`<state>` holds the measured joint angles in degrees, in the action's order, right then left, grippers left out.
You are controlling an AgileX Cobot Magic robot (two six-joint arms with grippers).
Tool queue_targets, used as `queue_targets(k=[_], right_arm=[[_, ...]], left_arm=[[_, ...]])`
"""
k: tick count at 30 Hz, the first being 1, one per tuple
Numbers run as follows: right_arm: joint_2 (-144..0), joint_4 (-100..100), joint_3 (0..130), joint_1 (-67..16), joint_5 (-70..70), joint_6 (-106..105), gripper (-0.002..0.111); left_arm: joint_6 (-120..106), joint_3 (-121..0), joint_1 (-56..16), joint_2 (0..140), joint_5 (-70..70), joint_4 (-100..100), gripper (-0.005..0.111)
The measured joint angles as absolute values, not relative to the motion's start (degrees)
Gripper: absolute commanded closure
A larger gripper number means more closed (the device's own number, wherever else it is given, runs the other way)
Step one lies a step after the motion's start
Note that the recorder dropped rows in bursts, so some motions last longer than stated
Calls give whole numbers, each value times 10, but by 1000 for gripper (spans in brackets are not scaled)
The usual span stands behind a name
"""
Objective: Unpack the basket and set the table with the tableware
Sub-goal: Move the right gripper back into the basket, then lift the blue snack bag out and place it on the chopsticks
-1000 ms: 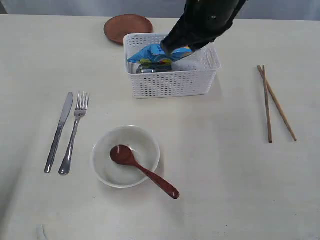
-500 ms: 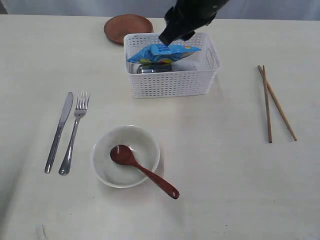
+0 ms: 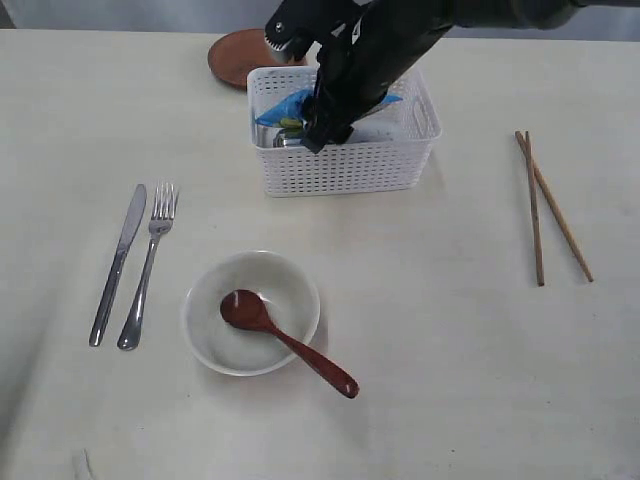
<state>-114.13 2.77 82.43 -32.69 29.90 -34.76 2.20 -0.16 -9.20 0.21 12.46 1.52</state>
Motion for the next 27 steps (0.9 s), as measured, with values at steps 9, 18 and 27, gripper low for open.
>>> queue_targets(k=[9,18,27], right_arm=[[-1157,-10,826,-327,182,-349,108],[-1135,-95,881,-324,209,-300,108],[-1085,-199,964,-214,322,-46,108]], left_arm=[[22,-2,-92,2,125,15,107],[22,-2,-92,2,125,15,107],[22,-2,-92,2,125,15,107]])
